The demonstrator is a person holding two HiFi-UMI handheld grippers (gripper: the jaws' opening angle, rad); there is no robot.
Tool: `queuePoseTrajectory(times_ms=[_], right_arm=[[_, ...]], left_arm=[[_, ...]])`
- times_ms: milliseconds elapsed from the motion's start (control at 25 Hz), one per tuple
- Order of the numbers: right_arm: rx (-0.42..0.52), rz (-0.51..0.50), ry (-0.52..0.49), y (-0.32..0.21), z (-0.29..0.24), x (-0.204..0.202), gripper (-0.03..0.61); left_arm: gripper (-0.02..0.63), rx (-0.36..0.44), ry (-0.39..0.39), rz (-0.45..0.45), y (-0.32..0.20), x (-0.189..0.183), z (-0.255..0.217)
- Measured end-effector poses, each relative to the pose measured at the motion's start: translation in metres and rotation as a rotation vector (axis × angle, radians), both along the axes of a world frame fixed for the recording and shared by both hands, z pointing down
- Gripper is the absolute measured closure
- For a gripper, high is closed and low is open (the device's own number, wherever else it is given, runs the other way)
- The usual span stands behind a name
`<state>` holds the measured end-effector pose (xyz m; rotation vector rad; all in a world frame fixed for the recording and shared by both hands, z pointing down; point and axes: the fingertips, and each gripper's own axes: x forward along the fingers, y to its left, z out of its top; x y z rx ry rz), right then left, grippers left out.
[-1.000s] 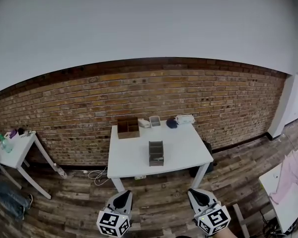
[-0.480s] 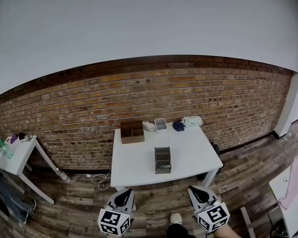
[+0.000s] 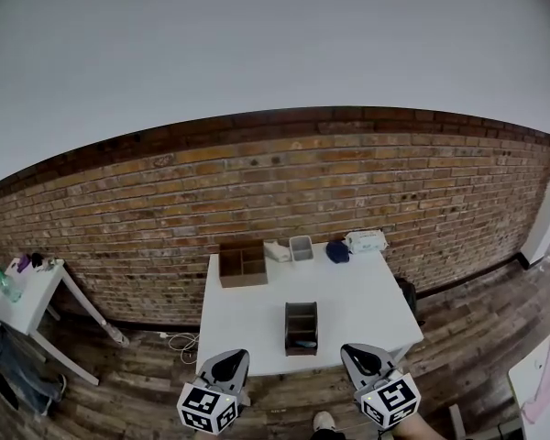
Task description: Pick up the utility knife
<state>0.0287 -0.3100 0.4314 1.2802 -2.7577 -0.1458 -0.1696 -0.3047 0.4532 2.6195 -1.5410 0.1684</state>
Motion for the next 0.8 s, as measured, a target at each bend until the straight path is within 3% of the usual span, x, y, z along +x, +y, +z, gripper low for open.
queuePoseTrajectory(times_ms=[240, 480, 600, 800], right_arm=[[-0.044, -0.149, -0.007, -0.059, 0.008, -0.004, 0.581], [-0.116, -0.280, 0.058, -0.106, 0.032, -0.010, 0.581], [-0.146, -0.369, 0.031, -0.118, 0.038, -0.016, 0.581], [-0.215, -0.359, 0.010, -0.142, 0.056, -0.019, 0.581]], left_arm=[[0.626, -0.011, 0.004, 0.012, -0.065, 0.011, -0.010], [0.626, -0.043, 0.002, 0.017, -0.115, 0.025, -0.006], [0.626, -0.060, -0.002, 0.005, -0.129, 0.025, -0.002], [0.626, -0.110, -0.030, 0.068, -0.140, 0.033, 0.016]])
